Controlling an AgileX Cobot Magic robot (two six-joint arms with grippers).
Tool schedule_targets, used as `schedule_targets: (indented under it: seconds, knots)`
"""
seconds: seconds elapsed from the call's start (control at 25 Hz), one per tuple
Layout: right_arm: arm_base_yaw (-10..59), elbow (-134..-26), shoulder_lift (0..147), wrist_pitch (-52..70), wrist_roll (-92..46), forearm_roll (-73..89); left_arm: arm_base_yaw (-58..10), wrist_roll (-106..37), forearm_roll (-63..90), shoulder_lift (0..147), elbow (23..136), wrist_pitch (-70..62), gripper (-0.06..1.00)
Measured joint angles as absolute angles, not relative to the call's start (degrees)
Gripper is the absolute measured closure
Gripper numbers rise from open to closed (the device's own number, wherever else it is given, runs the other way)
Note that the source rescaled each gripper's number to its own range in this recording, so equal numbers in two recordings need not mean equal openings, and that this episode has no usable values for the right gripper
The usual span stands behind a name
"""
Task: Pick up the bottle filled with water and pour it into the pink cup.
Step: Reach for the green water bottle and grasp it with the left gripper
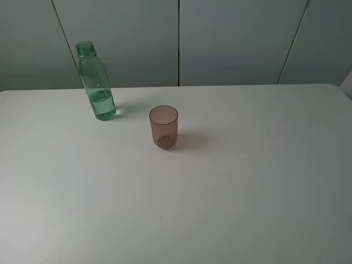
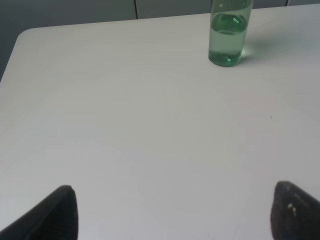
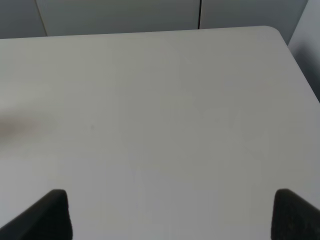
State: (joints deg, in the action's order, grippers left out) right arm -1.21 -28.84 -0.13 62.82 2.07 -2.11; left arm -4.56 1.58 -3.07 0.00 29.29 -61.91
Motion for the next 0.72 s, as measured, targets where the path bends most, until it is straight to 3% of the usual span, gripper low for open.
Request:
schedule_targets:
  seconds: [0.72]
  knots:
    - [-1.2,-28.8,-0.1,62.8,2.1,-2.1,-4.6,1.6,-3.1,0.0,29.3,-62.0,-0.03]
